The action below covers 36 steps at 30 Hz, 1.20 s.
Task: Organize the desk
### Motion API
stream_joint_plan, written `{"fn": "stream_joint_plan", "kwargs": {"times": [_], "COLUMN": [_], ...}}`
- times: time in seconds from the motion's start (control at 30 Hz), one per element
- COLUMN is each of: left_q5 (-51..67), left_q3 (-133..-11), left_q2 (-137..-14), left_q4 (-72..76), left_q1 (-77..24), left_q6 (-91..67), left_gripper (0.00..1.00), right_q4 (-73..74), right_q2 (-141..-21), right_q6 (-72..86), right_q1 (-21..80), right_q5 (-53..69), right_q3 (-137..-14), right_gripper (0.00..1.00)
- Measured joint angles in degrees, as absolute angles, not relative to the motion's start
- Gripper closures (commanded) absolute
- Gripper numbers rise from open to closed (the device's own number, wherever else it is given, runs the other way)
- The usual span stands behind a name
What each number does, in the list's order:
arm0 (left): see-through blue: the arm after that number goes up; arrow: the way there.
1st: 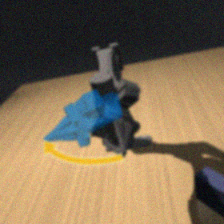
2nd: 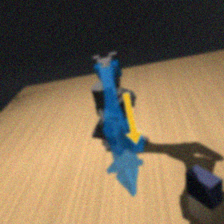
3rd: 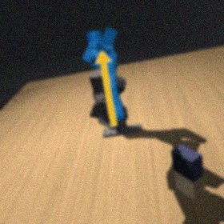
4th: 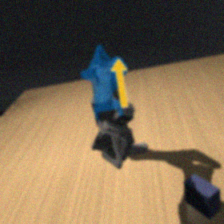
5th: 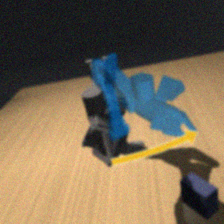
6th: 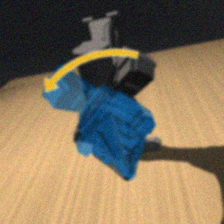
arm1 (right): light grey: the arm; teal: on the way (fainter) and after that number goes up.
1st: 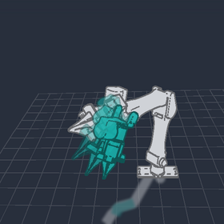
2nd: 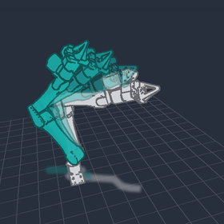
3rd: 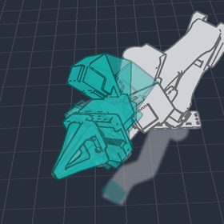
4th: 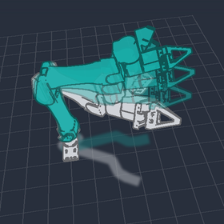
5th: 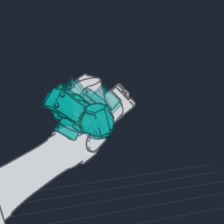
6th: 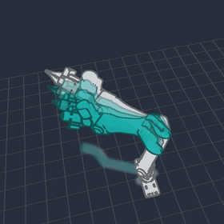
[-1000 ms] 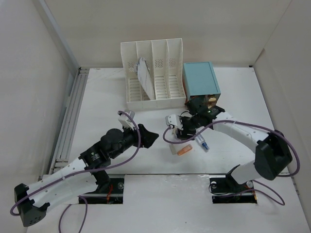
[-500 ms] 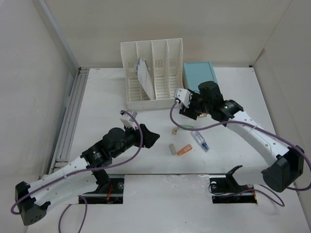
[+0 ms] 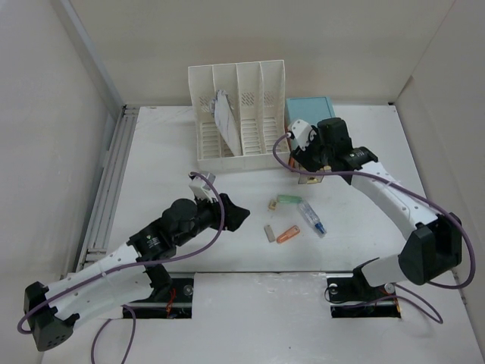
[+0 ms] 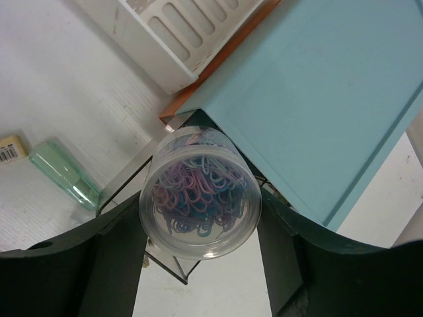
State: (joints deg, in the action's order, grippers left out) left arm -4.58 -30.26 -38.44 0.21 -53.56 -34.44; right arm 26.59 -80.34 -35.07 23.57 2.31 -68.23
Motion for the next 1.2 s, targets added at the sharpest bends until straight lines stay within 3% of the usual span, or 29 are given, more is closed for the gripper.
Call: {"fn": "stream_joint_plan", "kwargs": {"times": [0.4, 0.5, 0.53, 0.57, 0.67, 1.0, 1.1, 1.13, 1.2], "left_q5": [-4.47, -4.36, -4.34, -4.32, -4.29, -4.25, -4.25, -4.25, -4.16], "left_q3": [-30.50, -30.50, -30.50, -30.50, -30.52, -30.52, -30.52, -30.52, -30.52], "left_q2": [-38.44, -38.44, -38.44, -38.44, -38.44, -38.15, -37.95, -37.95, -37.95], "left_q4": [0.58, 0.58, 0.58, 0.58, 0.58, 0.58, 0.60, 0.60, 0.60], "left_q1": [-53.56, -53.56, -53.56, -53.56, -53.56, -53.56, -53.56, -53.56, -53.56], "left_q6": [-33.89, -33.87, -33.87, -33.87, -33.87, -33.85, -33.85, -33.85, -33.85], "left_gripper": [0.29, 0.29, 0.29, 0.29, 0.29, 0.29, 0.29, 0.29, 0.29], "right_q4": [29.67, 30.68, 30.89, 31.16, 31.59, 31.59, 31.53, 31.51, 31.24], "right_q2": [-80.79, -81.06, -81.10, -81.14, -81.17, -81.45, -81.43, -81.36, -80.51], "right_q6": [-33.76, -33.58, -33.56, -33.56, -33.56, -33.39, -33.23, -33.17, -33.54], "right_q1": [22.44, 22.39, 22.39, 22.39, 22.39, 22.39, 22.39, 22.39, 22.11], "right_q5": [0.89, 0.80, 0.80, 0.80, 0.82, 0.91, 1.10, 1.37, 2.79], "right_q3": [-68.99, -69.41, -69.41, -69.41, -69.41, -70.17, -70.46, -70.46, -70.13], "right_gripper": [0.63, 0.55, 0.50, 0.38, 0.30, 0.23, 0.29, 0.49, 0.74]}}
